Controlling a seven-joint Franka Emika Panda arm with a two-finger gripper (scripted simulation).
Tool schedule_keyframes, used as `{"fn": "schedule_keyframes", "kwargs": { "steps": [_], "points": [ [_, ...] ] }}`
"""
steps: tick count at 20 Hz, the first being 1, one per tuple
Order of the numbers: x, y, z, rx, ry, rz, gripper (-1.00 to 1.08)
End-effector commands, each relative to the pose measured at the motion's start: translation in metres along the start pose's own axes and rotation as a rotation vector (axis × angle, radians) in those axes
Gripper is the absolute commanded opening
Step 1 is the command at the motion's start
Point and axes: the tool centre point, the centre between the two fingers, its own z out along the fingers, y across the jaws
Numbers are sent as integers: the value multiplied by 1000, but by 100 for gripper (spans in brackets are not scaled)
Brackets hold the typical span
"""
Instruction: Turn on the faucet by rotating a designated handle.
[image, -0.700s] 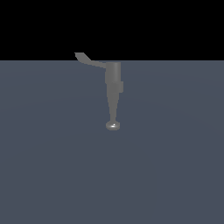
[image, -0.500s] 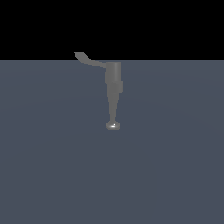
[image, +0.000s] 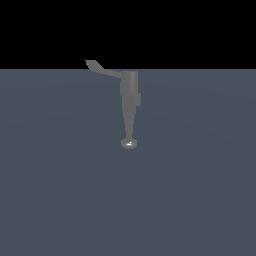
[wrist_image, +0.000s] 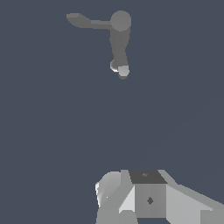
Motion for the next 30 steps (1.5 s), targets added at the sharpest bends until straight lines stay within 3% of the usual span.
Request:
{"fn": "schedule_keyframes", "kwargs": {
  "steps": [1, 14, 30],
  "points": [
    [0, 0, 0, 0, 0, 2, -100],
    [30, -5, 4, 29, -6, 119, -100],
    [116, -24, 32, 78, -40, 479, -100]
  ]
}}
